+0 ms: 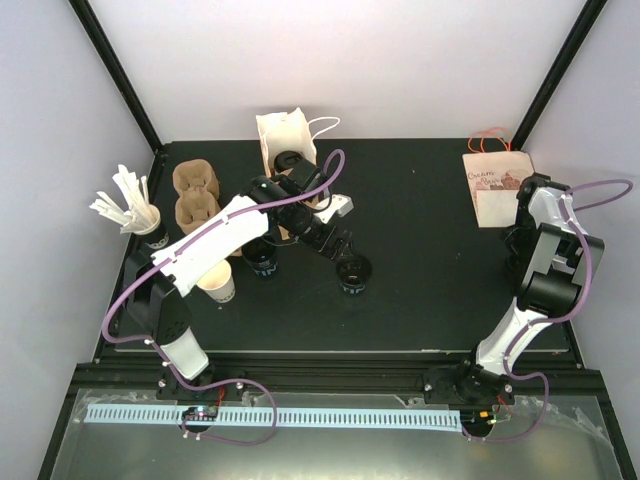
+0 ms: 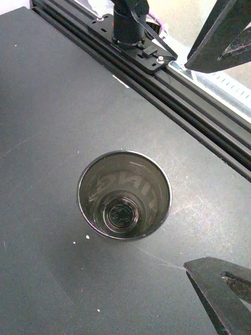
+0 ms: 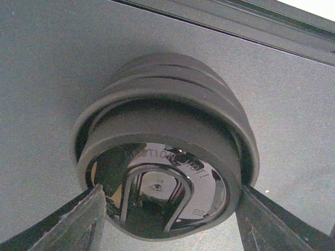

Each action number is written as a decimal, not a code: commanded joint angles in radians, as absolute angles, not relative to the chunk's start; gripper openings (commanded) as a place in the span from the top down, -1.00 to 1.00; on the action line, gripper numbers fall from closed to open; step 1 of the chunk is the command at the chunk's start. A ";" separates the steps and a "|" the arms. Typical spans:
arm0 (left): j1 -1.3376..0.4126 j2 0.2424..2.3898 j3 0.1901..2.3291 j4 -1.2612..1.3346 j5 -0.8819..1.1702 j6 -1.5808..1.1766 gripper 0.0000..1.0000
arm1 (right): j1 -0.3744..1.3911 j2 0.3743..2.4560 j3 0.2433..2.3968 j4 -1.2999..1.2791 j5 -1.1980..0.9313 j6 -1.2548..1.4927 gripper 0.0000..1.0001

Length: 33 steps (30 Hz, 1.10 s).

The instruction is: Pack the takeout coffee

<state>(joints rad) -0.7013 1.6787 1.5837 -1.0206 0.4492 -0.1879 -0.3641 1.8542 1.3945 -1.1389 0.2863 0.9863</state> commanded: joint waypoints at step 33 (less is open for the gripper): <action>-0.697 1.677 1.605 -1.037 0.448 -0.189 -0.97 | -0.365 1.844 1.419 -1.121 0.315 0.965 -0.52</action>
<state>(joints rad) -0.7013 1.6787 1.5837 -1.0214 0.4492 -0.1879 -0.3641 1.8286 1.3960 -1.1469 0.2855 0.9642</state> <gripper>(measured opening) 0.988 0.778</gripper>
